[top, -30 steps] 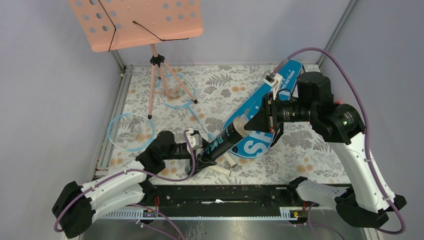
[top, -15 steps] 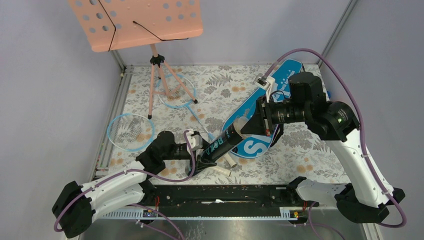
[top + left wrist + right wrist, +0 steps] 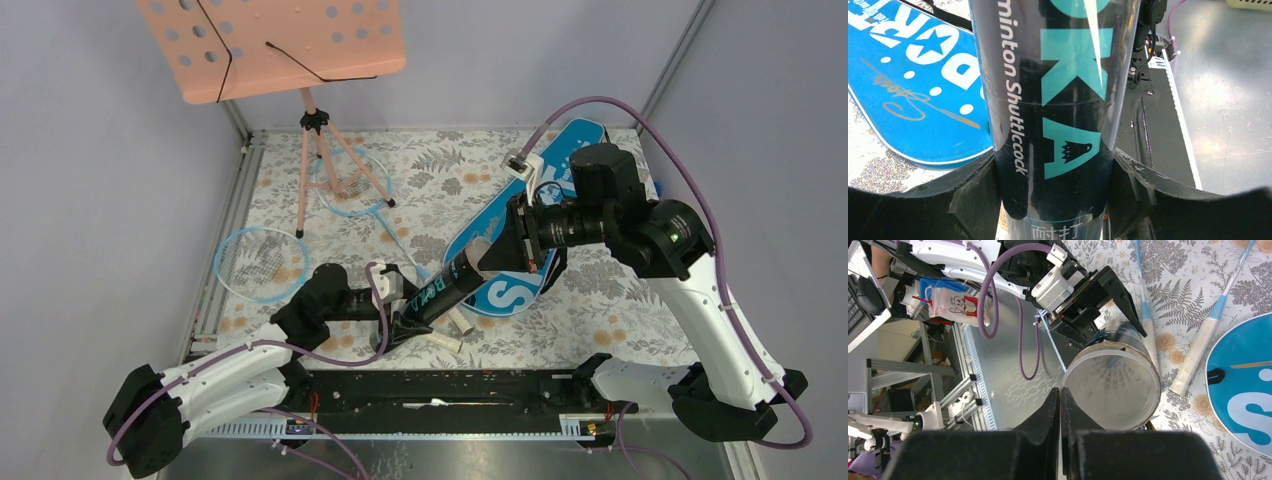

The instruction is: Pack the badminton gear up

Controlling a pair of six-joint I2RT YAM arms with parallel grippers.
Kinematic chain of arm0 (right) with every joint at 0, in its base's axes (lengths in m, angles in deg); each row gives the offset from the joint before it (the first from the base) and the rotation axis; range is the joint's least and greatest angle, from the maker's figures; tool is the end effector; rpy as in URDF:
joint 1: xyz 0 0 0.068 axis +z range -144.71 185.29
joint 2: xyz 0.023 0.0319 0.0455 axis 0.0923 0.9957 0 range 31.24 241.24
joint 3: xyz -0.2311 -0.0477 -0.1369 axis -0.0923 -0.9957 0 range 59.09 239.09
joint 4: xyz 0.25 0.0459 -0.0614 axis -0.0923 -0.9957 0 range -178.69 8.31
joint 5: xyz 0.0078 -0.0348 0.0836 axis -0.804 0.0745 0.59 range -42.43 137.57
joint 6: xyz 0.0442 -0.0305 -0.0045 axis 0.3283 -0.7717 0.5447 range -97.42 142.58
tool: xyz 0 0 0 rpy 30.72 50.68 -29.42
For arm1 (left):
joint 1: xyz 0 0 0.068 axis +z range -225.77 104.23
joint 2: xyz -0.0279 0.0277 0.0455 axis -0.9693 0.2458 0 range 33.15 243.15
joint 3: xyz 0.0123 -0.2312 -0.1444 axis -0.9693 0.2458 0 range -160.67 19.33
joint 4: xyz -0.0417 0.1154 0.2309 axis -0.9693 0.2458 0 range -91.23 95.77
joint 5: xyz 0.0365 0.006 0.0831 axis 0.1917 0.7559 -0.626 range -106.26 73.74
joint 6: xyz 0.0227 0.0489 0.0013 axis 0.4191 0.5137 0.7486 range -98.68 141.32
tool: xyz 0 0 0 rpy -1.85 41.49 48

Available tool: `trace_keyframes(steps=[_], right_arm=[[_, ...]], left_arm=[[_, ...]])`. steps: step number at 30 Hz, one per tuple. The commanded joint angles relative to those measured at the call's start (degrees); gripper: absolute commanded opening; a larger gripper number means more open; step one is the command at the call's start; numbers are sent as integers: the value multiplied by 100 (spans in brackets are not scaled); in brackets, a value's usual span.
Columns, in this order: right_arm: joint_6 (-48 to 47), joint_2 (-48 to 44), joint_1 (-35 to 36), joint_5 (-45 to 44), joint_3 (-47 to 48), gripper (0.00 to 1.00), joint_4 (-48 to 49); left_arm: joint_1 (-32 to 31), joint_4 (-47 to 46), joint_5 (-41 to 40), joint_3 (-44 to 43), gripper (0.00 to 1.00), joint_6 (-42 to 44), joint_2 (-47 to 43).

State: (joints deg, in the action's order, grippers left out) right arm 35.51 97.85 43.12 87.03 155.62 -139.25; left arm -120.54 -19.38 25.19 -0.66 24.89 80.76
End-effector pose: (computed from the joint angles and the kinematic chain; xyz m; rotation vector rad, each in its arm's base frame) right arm 0.1343 0.1328 0.4830 -0.9064 1.9712 1.2370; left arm 0.1156 -0.1479 0.2315 1.2270 1.3656 -1.1402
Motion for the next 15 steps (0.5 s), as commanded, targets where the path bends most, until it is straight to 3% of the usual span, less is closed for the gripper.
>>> trace_keyframes(steps=[1,4,11,15], right_arm=[[101,18,81,-106,156,1,-5],[104,50,101,-58,157,6,32],[206,114,117,-97,164,31,120],[238,148,131,-120,177,39,118]], left_arm=[[-14,-777,186,-23,26,3,-164],[-9,-782,188,-14,26,3,-197],[-14,-820,191,30,26,-6,-235],[-6,-821,188,30,26,-6,-235]])
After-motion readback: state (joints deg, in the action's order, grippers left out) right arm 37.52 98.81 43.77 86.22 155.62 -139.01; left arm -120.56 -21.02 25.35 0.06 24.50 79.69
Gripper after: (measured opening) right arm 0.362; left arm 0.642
